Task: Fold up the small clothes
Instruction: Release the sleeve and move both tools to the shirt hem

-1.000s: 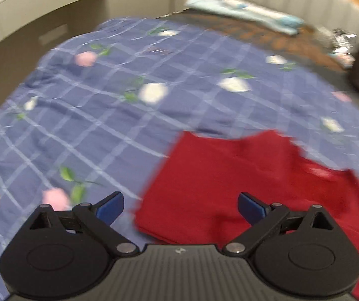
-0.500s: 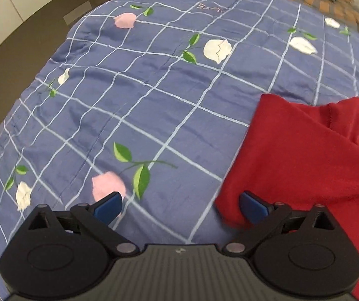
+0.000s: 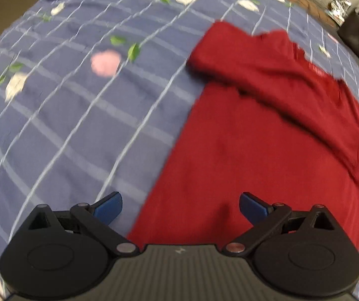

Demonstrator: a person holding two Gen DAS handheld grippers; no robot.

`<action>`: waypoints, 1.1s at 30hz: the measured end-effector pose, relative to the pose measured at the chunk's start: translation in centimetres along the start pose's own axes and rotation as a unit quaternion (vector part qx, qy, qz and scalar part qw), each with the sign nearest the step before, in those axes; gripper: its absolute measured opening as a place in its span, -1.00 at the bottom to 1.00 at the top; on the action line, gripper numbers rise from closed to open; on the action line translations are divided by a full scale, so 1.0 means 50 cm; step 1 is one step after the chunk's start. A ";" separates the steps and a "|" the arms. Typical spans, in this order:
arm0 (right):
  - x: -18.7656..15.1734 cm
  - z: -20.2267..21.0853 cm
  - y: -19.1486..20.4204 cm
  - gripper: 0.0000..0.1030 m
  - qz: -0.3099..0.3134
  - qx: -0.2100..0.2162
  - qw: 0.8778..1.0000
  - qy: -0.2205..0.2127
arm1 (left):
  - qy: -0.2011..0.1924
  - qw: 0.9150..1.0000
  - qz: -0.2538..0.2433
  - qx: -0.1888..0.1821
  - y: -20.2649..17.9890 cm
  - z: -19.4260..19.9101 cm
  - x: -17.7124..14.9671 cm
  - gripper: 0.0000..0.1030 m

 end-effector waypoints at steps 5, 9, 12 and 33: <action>-0.099 0.010 -0.008 0.99 -0.010 -0.005 0.999 0.052 | 0.059 0.997 -0.012 0.047 0.044 -0.006 -0.076 0.98; -0.159 0.004 -0.013 0.99 0.024 -0.046 0.994 0.101 | 0.100 0.991 -0.032 0.077 0.080 -0.011 -0.126 0.98; -0.186 0.018 -0.019 0.99 0.030 -0.052 0.994 0.093 | 0.103 0.991 -0.049 0.063 0.096 0.001 -0.155 0.99; -0.437 0.143 0.060 0.99 0.066 -0.089 0.993 0.049 | -0.009 0.950 -0.307 0.050 0.102 0.169 -0.281 0.99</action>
Point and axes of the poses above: each gripper's, at about its wrist camera, not at the fingertips, and z roughly against the way its jaws point, y to its left, x to its top, the point moved 5 cm from there along -z, roughly the way its jaws point, and after that the axes turned 5 degrees about -z, right-handed, at the moved point
